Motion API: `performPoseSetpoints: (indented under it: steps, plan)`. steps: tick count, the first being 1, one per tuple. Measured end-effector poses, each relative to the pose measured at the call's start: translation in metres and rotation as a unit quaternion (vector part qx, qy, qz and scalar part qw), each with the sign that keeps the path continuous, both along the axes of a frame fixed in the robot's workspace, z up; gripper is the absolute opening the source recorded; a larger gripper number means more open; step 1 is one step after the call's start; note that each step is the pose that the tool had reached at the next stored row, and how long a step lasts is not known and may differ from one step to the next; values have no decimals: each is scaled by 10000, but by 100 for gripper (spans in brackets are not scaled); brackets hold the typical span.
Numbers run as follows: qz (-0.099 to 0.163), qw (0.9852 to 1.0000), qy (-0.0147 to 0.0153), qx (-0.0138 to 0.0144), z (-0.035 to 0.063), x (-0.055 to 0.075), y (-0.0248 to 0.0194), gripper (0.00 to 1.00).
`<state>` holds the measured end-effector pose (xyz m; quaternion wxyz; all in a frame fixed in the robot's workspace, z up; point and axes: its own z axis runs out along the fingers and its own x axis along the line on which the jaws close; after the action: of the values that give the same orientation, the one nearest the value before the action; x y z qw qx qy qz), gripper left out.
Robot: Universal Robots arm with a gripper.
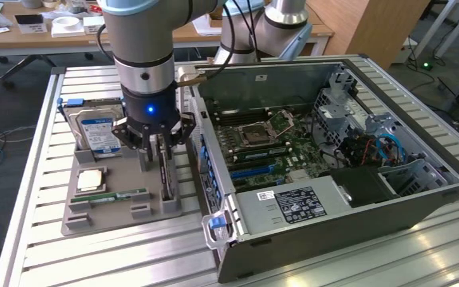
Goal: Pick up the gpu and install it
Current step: 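Pick up the gpu and move the gpu toward the slot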
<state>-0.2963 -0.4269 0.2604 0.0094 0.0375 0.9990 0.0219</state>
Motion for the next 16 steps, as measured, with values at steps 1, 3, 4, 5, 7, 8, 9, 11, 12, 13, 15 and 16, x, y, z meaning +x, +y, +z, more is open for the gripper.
performPoseSetpoints:
  steps: [1,3,4,5,7,8,9,11,12,13,15,16]
  plan:
    - [0,10000,0,0,-3,0,0,42]
    - [-1,10000,-1,1,-14,1,1,42]
    - [0,10000,0,0,-18,5,1,42]
    - [0,10000,0,0,-24,9,0,42]
    - [-1,10000,-1,1,-39,13,1,42]
    - [-1,10000,-1,1,-47,15,1,42]
    - [-1,10000,0,0,-56,15,1,42]
    - [0,10000,0,0,-76,16,0,42]
    - [0,10000,0,0,-86,16,0,42]
    - [0,10000,0,1,-97,17,0,42]
    - [0,10000,0,1,-121,17,0,42]
    - [0,10000,0,0,-132,18,0,42]
